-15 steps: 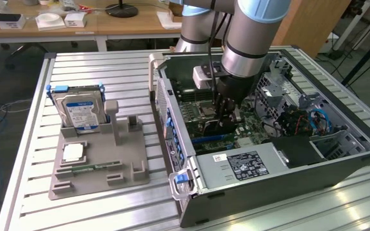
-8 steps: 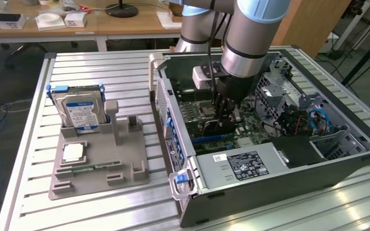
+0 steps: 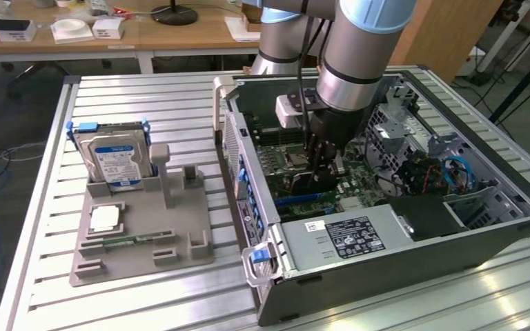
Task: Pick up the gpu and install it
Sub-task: 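Insert the gpu into the slot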
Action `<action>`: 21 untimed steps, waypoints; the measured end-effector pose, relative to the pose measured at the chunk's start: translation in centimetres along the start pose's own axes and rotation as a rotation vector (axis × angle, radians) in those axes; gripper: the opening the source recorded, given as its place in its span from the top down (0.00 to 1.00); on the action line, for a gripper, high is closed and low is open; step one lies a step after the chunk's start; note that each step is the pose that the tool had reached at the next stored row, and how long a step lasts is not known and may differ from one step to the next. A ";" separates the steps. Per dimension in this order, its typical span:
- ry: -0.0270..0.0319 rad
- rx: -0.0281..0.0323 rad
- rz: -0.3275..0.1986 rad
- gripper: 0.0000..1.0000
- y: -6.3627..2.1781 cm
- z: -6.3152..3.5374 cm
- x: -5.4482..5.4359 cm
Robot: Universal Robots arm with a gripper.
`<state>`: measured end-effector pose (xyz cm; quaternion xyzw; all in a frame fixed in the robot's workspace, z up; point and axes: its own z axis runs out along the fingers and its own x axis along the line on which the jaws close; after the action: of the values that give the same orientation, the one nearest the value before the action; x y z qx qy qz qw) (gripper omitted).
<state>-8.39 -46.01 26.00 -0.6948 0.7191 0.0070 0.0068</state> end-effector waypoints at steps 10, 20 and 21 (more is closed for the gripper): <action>0.0001 0.0000 0.000 0.74 -0.01 0.53 0.0; -0.0001 0.0000 -0.001 0.74 0.00 0.62 0.0; -0.0002 0.0000 -0.001 0.74 -0.01 0.66 0.0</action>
<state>-8.39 -46.00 25.35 -0.6952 0.7188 0.0070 0.0069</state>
